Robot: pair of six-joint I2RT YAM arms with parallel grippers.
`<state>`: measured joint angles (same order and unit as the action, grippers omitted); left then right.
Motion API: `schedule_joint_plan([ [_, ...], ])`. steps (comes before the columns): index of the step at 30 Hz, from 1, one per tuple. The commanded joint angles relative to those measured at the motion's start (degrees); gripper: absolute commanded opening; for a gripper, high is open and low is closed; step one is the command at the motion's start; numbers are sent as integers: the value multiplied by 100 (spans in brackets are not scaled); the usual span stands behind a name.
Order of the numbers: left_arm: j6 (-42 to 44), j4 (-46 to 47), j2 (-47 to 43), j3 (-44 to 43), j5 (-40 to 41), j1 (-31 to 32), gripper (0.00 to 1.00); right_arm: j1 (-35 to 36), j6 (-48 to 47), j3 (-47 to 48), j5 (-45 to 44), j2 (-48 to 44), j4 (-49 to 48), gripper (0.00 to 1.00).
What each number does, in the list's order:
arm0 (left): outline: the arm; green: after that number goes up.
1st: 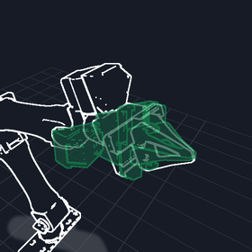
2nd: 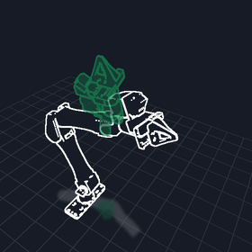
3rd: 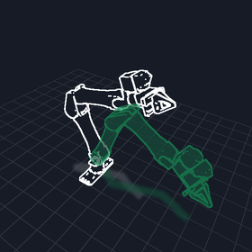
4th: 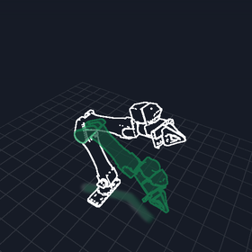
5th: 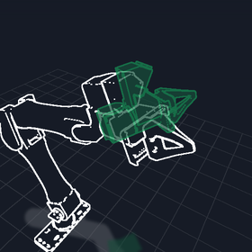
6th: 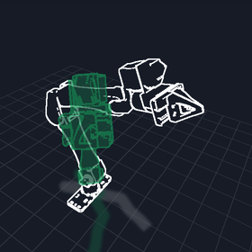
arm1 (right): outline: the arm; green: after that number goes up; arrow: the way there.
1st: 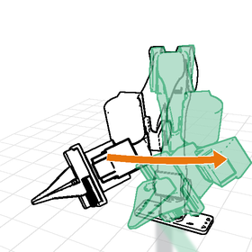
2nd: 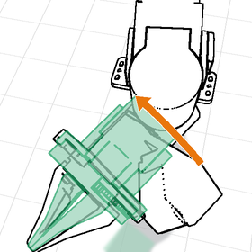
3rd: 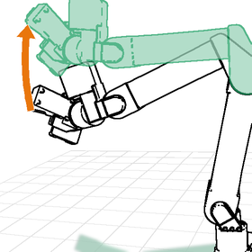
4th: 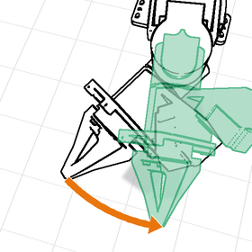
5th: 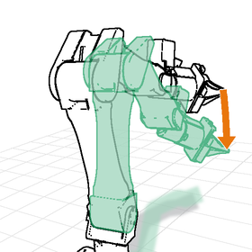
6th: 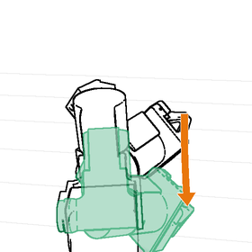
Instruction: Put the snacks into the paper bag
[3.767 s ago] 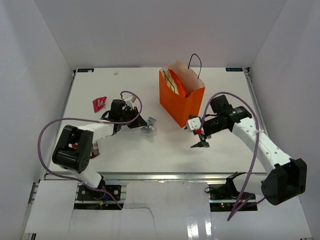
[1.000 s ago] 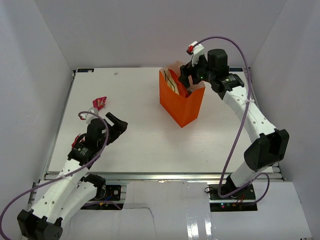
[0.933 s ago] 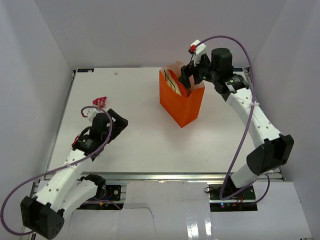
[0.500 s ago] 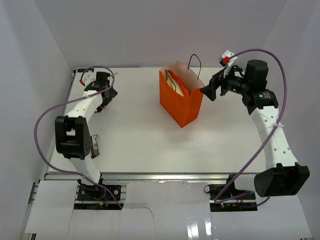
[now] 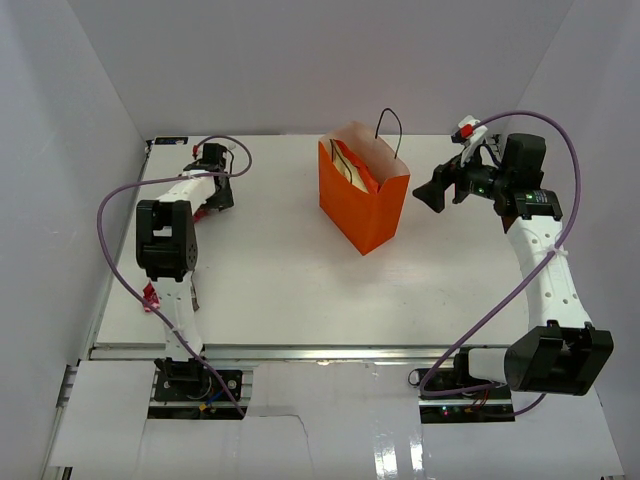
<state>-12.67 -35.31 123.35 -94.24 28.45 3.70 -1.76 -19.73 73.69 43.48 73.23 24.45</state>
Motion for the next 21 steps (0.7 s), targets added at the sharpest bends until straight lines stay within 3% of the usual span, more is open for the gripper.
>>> schedule_joint_plan([
  [1,808,358,-66,71,-225,-177,98,-9,4,189,222,7,-89,98],
  [5,1012,621,-30,291,-550,-282,95,-9,56,233,239,42,-89,97],
  [11,1012,727,14,485,-1297,-362,68,-17,144,295,301,68,-89,97],
  [12,1003,727,-4,503,-1394,-553,62,-26,144,295,310,51,-81,97],
  [13,986,727,-13,520,-1464,-572,49,-26,153,304,318,60,-80,97],
  [16,854,754,-170,643,-1614,-599,21,-53,162,321,397,51,-72,97],
  [20,661,885,-592,889,-2263,-608,17,-53,-292,453,1010,42,156,97],
  [21,547,929,-715,959,-2804,-608,17,-53,-495,488,1239,33,374,97],
])
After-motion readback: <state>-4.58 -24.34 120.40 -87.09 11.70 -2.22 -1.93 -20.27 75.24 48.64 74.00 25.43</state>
